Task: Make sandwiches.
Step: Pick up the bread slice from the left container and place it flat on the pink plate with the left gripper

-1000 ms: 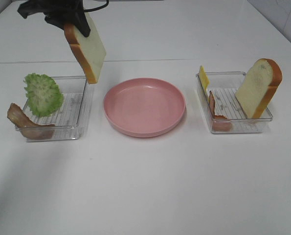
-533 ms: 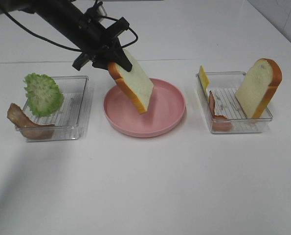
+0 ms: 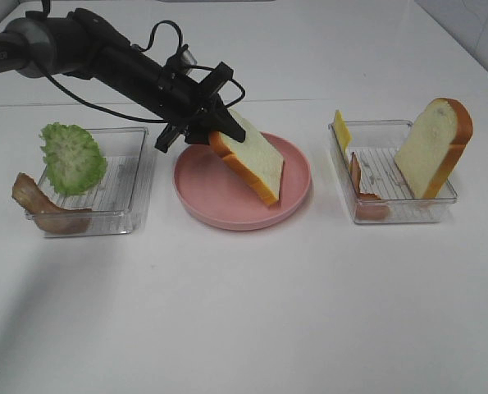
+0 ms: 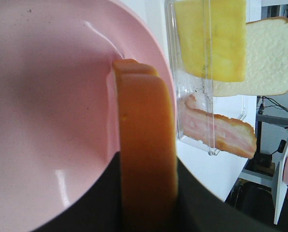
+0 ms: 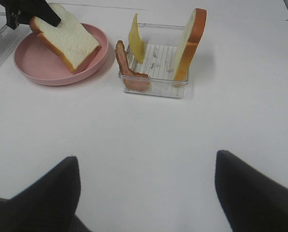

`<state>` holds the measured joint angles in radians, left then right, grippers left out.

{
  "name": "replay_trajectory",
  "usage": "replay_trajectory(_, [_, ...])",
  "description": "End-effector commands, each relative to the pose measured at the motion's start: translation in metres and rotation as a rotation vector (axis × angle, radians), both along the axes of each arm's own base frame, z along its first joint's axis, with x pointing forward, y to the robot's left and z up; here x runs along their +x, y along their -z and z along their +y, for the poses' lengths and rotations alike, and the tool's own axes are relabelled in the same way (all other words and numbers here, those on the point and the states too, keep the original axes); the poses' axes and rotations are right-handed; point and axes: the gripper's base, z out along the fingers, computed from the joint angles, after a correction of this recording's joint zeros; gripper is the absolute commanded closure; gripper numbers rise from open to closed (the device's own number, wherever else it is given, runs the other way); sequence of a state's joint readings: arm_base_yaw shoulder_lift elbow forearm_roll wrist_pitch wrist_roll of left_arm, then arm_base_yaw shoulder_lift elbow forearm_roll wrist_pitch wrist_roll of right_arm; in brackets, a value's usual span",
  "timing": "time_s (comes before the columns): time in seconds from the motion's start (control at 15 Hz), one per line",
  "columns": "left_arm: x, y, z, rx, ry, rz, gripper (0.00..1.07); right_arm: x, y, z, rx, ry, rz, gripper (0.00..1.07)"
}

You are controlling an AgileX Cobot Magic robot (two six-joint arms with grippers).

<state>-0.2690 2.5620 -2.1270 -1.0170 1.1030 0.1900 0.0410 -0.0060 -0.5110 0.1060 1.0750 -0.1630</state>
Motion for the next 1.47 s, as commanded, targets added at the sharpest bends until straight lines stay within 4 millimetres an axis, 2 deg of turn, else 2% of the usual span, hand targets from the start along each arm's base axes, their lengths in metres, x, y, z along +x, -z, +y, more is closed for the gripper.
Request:
replay_trajectory(0.07, [-0.003, 0.005, -0.011, -0.033, 0.009, 0.019, 1.07, -0.001, 0.000, 0.000, 0.007, 0.011, -0.017, 0.34])
replay_trajectory(0.33, [-0.005, 0.006, -0.016, -0.023, 0.016, 0.019, 1.07, -0.001, 0.000, 0.000, 0.007, 0.011, -0.017, 0.34])
replay_trajectory(0.4, [-0.006, 0.006, -0.016, -0.024, 0.021, 0.025, 1.03, -0.001, 0.000, 0.000, 0.007, 0.011, -0.017, 0.34])
replay_trajectory(0.53, [-0.007, 0.006, -0.016, -0.028, 0.033, 0.034, 0.82, -0.001, 0.000, 0.000, 0.007, 0.011, -0.017, 0.34])
replay_trajectory(0.6, [-0.008, 0.005, -0.016, -0.029, 0.040, 0.039, 0.75, -0.001, 0.000, 0.000, 0.007, 0.011, -0.017, 0.34])
replay_trajectory(0.73, [-0.009, 0.004, -0.016, -0.031, 0.056, 0.033, 0.50, -0.001, 0.000, 0.000, 0.007, 0.011, -0.017, 0.34])
replay_trajectory(0.87, [-0.010, 0.003, -0.016, -0.032, 0.070, 0.038, 0.38, -0.001, 0.000, 0.000, 0.007, 0.011, -0.017, 0.34])
replay_trajectory(1.13, [-0.005, -0.010, -0.013, 0.114, 0.112, -0.037, 0.37, -0.001, 0.000, 0.000, 0.007, 0.011, -0.017, 0.34])
replay_trajectory(1.47, [-0.008, -0.043, -0.032, 0.481, 0.167, -0.192, 0.36, -0.001, 0.000, 0.000, 0.007, 0.011, -0.017, 0.34])
